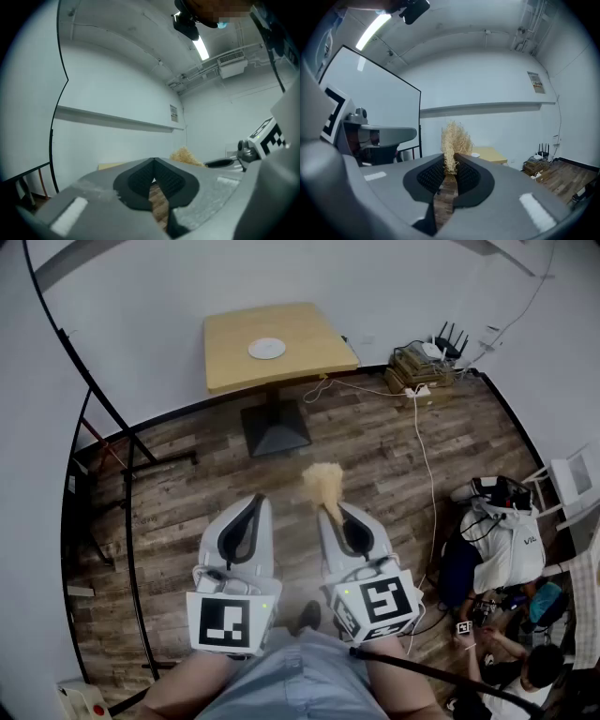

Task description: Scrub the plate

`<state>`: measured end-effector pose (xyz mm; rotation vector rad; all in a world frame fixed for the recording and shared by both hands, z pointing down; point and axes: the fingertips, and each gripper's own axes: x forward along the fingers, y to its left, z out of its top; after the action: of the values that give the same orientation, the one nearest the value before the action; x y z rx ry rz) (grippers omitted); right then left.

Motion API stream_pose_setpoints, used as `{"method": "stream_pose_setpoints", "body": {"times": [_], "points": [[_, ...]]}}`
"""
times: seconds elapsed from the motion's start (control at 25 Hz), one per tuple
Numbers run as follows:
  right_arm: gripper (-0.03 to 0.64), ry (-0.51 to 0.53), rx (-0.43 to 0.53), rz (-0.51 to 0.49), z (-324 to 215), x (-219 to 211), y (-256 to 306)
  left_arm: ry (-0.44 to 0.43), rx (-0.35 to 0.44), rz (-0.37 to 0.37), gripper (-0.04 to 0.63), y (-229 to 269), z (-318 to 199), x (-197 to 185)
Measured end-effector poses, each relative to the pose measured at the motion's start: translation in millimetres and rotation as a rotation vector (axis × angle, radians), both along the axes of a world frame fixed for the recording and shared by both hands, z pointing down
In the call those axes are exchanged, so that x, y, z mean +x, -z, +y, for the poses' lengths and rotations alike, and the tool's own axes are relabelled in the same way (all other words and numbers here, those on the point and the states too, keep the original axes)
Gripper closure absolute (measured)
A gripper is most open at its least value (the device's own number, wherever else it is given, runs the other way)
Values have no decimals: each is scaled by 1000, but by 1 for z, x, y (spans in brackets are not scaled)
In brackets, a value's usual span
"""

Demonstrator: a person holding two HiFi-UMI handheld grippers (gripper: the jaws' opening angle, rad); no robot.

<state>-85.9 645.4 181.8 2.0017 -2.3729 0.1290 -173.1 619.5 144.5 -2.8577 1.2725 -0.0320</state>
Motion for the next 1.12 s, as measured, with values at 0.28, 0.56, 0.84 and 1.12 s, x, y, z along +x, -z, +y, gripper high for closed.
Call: {"method": "stream_pose_setpoints", "body": {"times": [0.28, 0.56, 0.84, 1.12], "points": [[571, -7, -20, -29, 12, 27, -13, -17, -15, -17, 575, -10, 10, 31], [571, -1, 6, -89, 20, 60, -15, -9, -8, -49, 575, -9, 19, 64], [568, 37, -51, -197, 15, 75, -48, 23, -72, -107, 575, -38, 21, 76], [568, 67, -104, -207, -32, 80, -62, 64, -114, -96, 575, -50, -27, 74]]}}
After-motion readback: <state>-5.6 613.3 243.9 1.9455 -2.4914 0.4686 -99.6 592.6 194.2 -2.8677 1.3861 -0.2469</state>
